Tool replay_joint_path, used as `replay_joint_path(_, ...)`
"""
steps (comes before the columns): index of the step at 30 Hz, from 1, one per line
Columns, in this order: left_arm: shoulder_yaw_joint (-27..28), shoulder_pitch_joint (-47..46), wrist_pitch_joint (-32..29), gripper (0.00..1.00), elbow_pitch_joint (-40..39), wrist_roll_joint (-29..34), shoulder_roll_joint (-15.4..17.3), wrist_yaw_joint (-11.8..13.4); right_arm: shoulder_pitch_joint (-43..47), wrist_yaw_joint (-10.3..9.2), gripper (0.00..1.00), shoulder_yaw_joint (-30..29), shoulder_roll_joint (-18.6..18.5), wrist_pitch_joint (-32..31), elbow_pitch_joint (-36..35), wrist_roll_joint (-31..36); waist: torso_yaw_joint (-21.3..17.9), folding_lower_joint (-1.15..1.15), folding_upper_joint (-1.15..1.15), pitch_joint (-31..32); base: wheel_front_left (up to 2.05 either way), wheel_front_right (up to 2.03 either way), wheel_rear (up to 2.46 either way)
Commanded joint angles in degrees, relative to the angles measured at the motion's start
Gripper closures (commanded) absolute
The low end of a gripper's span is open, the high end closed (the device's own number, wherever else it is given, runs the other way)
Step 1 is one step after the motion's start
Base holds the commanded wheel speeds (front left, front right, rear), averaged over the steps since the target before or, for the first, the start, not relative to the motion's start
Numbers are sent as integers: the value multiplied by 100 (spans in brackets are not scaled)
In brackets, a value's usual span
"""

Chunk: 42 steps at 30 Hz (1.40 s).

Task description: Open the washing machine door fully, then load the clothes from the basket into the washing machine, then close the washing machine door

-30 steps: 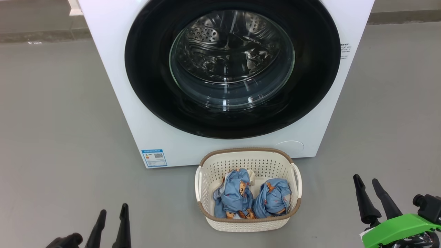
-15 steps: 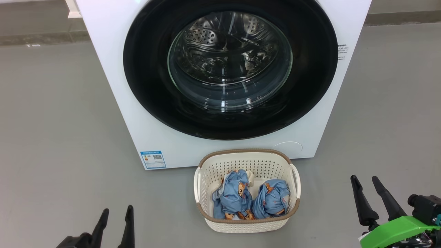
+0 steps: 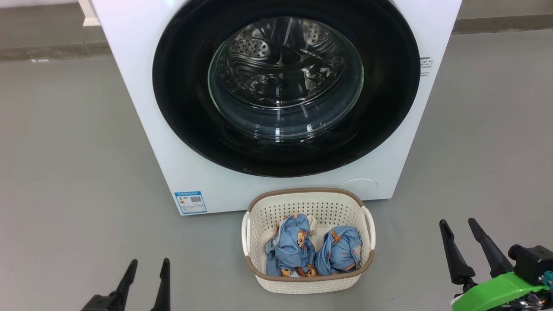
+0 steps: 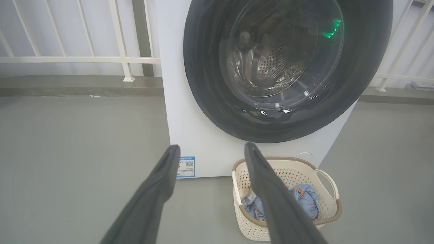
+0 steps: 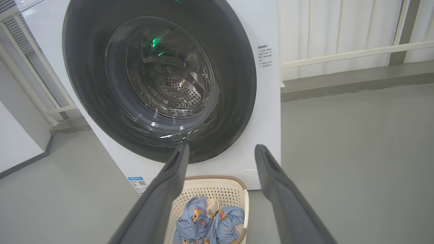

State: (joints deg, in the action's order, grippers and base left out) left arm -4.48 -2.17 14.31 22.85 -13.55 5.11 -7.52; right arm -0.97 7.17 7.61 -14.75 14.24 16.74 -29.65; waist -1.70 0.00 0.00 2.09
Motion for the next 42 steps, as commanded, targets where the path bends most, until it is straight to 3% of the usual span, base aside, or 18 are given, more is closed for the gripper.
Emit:
replay_joint_path(1,196,-249,69,0,-68,86,93,3,-176,32,0,120,-156,75,-112,140,0,0,0,-1,0,0,0)
replay_joint_path(25,443,-304,69,0,142,-67,-23,3,-92,32,0,-101,-29,75,-62,167,-22,0,0,34,0,0,0)
replay_joint_path(42,486,-302,69,0,15,315,-4,132,-92,32,0,-140,25,75,-89,173,-79,0,0,11,29,28,-57)
